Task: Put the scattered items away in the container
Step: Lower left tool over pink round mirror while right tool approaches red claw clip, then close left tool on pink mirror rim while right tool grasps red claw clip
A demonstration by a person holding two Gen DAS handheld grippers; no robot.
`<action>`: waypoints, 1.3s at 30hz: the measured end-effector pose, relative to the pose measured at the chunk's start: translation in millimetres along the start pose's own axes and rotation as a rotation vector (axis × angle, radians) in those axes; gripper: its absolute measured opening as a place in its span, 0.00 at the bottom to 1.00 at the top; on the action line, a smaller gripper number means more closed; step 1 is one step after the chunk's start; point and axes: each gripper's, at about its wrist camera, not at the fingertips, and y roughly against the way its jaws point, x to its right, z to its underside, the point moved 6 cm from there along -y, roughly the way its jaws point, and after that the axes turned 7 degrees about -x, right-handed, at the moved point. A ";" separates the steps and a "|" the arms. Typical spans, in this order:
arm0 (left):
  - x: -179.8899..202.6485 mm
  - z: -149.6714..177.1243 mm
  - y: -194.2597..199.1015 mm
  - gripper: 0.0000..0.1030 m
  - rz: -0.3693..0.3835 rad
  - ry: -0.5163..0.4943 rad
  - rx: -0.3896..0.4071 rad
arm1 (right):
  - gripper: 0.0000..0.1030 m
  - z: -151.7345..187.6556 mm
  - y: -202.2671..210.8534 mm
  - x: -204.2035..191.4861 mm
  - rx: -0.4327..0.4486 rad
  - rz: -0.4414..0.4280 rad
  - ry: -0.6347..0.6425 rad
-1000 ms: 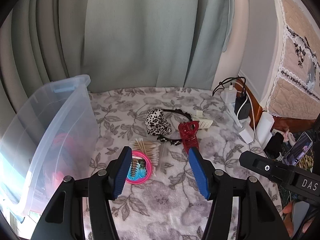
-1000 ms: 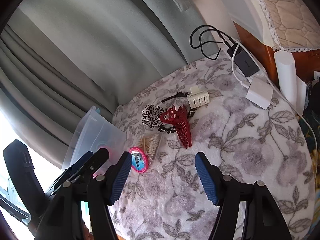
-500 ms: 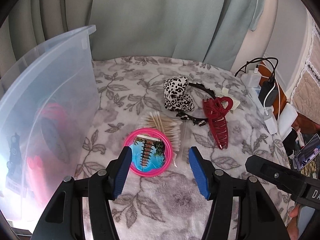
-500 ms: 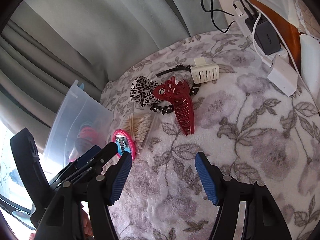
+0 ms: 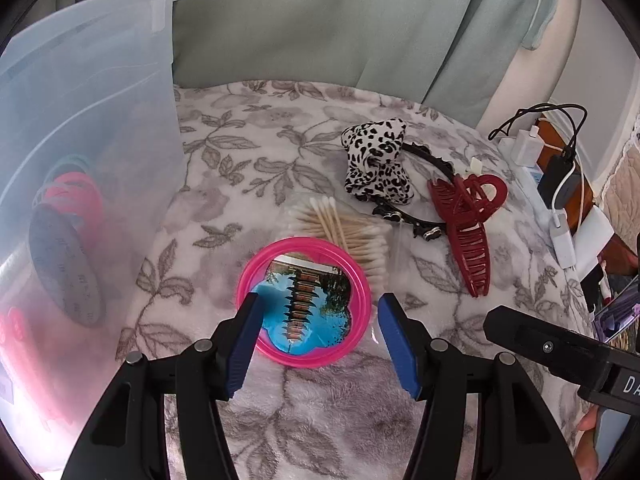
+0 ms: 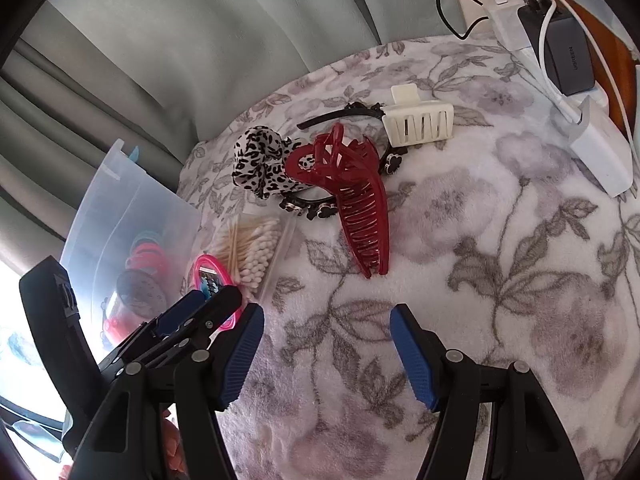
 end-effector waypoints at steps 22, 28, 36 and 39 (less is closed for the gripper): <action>-19.4 -6.4 -10.6 0.70 -0.031 0.002 -0.054 | 0.67 -23.7 -20.2 -2.1 0.009 0.018 0.035; -19.8 -7.0 -13.2 0.71 -0.047 -0.011 -0.073 | 0.67 -34.6 -22.6 -1.3 0.027 0.048 0.052; -22.2 -3.5 -18.0 0.72 -0.040 0.004 -0.096 | 0.67 -46.2 -26.9 4.1 0.041 0.072 0.056; -23.0 -5.1 -21.1 0.72 -0.036 0.006 -0.089 | 0.67 -51.9 -28.5 3.9 0.052 0.081 0.060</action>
